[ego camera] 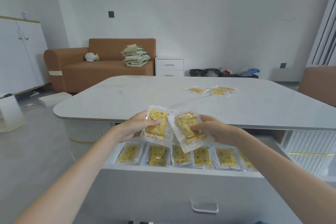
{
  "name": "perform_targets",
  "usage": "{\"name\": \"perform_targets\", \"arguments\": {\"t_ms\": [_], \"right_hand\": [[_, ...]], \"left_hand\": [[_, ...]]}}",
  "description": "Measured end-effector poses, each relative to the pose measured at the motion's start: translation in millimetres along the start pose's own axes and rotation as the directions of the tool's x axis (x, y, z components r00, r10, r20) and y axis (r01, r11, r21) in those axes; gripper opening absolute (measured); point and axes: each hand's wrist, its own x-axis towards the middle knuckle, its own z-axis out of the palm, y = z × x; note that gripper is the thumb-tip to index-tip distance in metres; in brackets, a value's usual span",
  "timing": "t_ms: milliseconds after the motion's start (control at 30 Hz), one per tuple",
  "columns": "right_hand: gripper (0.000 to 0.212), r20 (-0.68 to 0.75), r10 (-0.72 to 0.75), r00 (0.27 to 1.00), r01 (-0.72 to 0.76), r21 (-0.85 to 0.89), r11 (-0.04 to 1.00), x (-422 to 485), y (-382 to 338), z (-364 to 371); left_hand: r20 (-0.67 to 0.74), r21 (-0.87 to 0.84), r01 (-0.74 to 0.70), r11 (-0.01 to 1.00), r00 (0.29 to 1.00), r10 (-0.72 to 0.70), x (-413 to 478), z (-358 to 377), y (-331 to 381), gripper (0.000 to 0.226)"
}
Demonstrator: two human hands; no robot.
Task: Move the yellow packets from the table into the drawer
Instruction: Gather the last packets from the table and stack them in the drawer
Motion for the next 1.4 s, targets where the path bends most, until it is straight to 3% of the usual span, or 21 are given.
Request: {"name": "perform_targets", "arguments": {"t_ms": [267,400,567,733,967,1133,1233,1300,1400], "right_hand": [[0.008,0.086,0.197,0.977,-0.184,-0.14,0.973,2.5,11.3,31.3],[0.023,-0.005,0.246,0.969,-0.243,-0.174,0.954,21.7,21.7,52.9],[0.029,-0.003,0.275,0.961,-0.273,-0.123,0.954,49.6,28.8,74.8],[0.032,-0.045,0.304,0.951,-0.308,-0.129,0.943,74.8,30.4,90.3],[0.03,-0.058,0.362,0.93,-0.366,-0.087,0.927,102.9,36.6,102.0],[0.029,-0.091,0.381,0.92,-0.385,-0.032,0.922,109.1,45.4,105.8],[0.023,-0.107,0.387,0.916,-0.389,0.004,0.921,110.3,50.3,107.9],[0.029,-0.147,0.371,0.917,-0.377,-0.015,0.926,112.9,53.7,110.4],[0.026,-0.189,0.345,0.919,-0.361,-0.055,0.931,115.2,56.1,114.3]], "left_hand": [[0.124,0.129,0.258,0.958,0.954,-0.273,-7.3,-3.9,-30.4,0.023],[0.014,0.144,0.373,0.916,0.925,-0.379,3.1,-12.3,-48.8,0.022],[-0.106,0.21,0.528,0.823,0.849,-0.518,15.4,-26.5,-62.5,0.008],[-0.227,0.387,0.56,0.732,0.828,-0.513,31.7,-30.0,-75.0,0.017],[-0.38,0.752,0.485,0.447,0.872,-0.307,49.0,-23.5,-89.0,0.056],[-0.268,0.897,0.321,0.304,0.942,-0.203,47.0,-21.2,-96.3,0.055],[-0.041,0.93,0.134,0.342,0.963,-0.267,50.1,-23.4,-99.5,0.073],[0.096,0.929,0.058,0.364,0.915,-0.392,50.6,-25.3,-101.5,0.079],[0.115,0.936,0.079,0.342,0.851,-0.512,49.7,-27.8,-104.8,0.097]]}}
